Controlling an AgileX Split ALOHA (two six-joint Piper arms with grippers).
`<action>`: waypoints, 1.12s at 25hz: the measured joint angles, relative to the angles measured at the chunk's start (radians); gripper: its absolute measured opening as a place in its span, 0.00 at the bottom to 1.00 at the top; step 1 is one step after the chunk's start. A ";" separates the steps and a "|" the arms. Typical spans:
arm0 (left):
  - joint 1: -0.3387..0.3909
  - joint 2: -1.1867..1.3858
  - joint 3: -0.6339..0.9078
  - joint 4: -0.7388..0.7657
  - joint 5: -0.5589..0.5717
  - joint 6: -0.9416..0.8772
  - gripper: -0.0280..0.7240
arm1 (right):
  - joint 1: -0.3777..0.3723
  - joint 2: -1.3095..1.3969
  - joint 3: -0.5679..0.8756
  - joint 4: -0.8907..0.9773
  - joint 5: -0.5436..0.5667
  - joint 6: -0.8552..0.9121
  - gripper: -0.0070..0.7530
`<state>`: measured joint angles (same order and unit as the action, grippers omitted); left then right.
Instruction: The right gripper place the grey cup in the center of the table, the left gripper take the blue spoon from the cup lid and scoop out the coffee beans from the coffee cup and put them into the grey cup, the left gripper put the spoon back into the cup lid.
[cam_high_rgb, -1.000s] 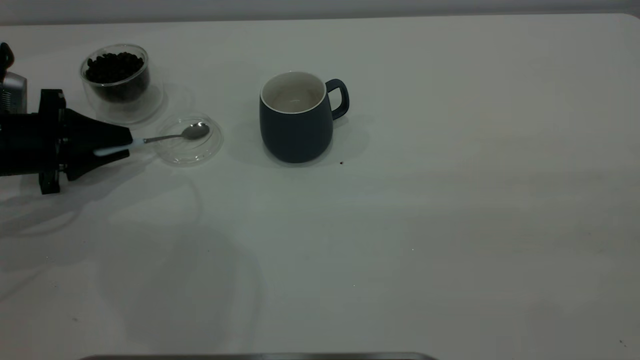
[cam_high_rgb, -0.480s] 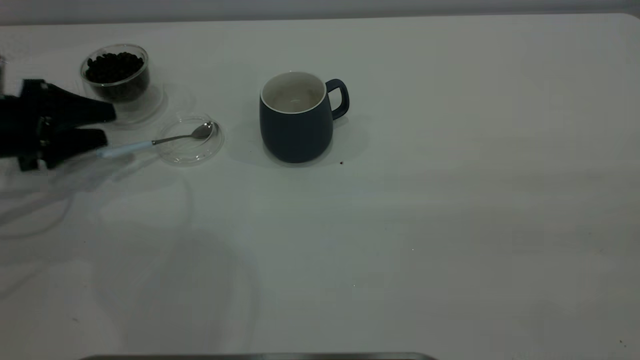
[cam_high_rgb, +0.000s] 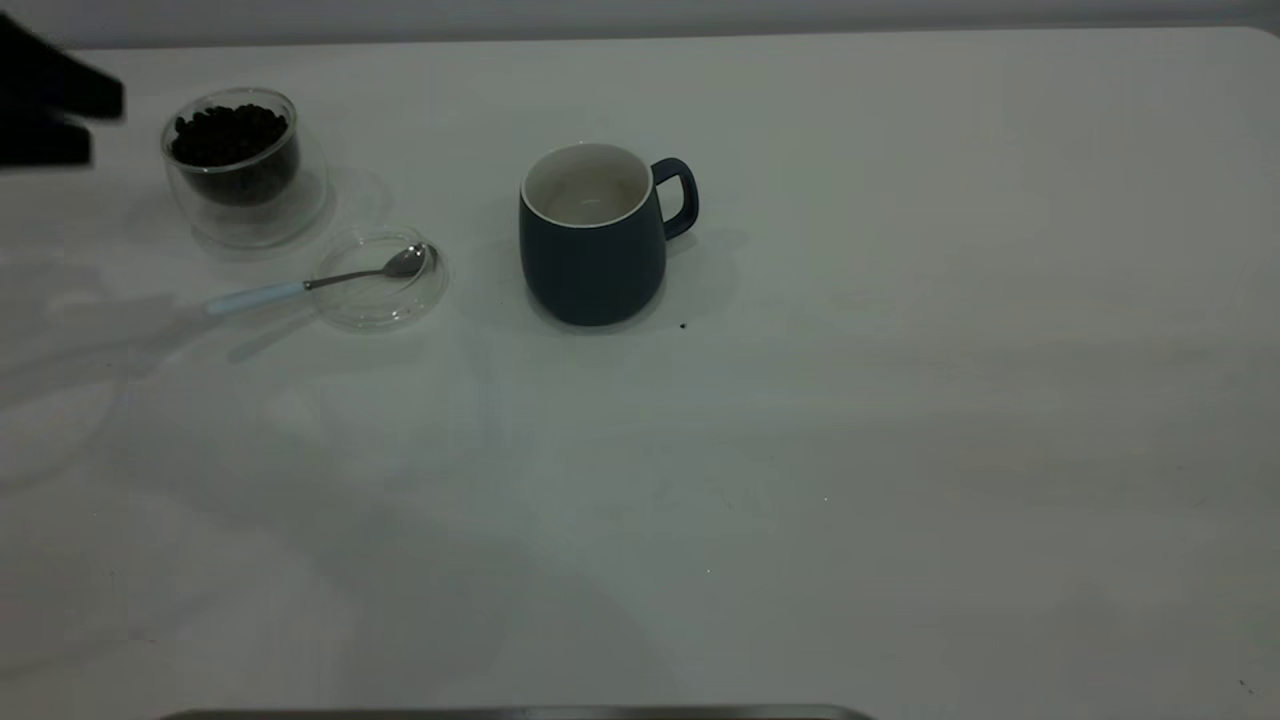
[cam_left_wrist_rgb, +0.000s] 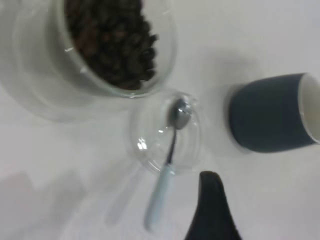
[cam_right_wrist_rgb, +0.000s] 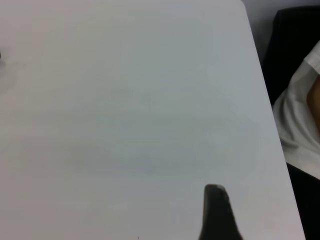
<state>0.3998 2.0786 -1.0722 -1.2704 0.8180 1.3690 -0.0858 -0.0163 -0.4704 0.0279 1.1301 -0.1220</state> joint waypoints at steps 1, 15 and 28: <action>-0.009 -0.050 0.001 0.052 -0.006 -0.050 0.84 | 0.000 0.000 0.000 0.000 0.000 0.000 0.61; -0.108 -0.583 0.008 0.864 0.279 -0.930 0.83 | 0.000 0.000 0.000 0.000 0.000 0.000 0.61; -0.232 -0.989 0.197 0.940 0.348 -1.139 0.82 | 0.000 0.000 0.000 0.000 0.000 0.000 0.61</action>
<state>0.1676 1.0891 -0.8749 -0.3307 1.1661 0.2304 -0.0858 -0.0163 -0.4704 0.0279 1.1301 -0.1220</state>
